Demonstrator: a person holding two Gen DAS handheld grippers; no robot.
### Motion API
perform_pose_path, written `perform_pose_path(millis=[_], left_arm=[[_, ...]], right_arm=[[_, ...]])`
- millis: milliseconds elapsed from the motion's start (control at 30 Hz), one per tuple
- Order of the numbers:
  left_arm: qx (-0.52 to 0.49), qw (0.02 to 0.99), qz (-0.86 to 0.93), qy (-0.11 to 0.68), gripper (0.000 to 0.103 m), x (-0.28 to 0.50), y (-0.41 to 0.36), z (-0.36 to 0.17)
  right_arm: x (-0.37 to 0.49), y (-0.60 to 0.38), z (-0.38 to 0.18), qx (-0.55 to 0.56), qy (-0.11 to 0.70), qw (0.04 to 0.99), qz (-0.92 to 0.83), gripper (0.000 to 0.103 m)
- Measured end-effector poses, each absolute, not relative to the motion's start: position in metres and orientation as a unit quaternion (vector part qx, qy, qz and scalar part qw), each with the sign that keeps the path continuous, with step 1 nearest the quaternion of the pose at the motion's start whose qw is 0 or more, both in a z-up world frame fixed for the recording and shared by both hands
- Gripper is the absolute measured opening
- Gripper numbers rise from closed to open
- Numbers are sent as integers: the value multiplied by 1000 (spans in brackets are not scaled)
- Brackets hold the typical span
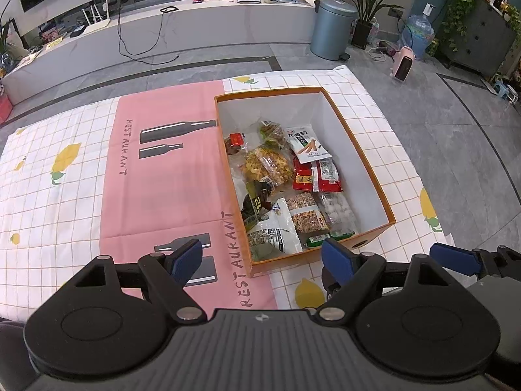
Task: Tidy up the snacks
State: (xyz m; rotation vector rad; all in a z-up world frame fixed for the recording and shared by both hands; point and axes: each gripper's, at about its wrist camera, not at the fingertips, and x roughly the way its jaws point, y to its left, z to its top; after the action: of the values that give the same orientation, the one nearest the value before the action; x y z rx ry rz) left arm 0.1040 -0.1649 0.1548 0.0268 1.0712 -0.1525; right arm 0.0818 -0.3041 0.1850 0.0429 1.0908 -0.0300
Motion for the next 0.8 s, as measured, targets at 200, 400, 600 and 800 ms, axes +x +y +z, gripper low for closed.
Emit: perform_pose_path(millis=[200,400,600,800], left_arm=[[12,857,-75,510,97,104,-165,154],[13,856,-75,511,97,104,-165,153],[11,855,-75,514,97,104,-166,150],[12,855,-77,513,97,105,-165,148]], right_arm=[[80,-306,185,21,518,855,-13,99],[80,-305,184,14,518,855,-15,99],[80,-304,182,16,519,855,-16,99],[80,-305,180,21,519,854,-15,99]])
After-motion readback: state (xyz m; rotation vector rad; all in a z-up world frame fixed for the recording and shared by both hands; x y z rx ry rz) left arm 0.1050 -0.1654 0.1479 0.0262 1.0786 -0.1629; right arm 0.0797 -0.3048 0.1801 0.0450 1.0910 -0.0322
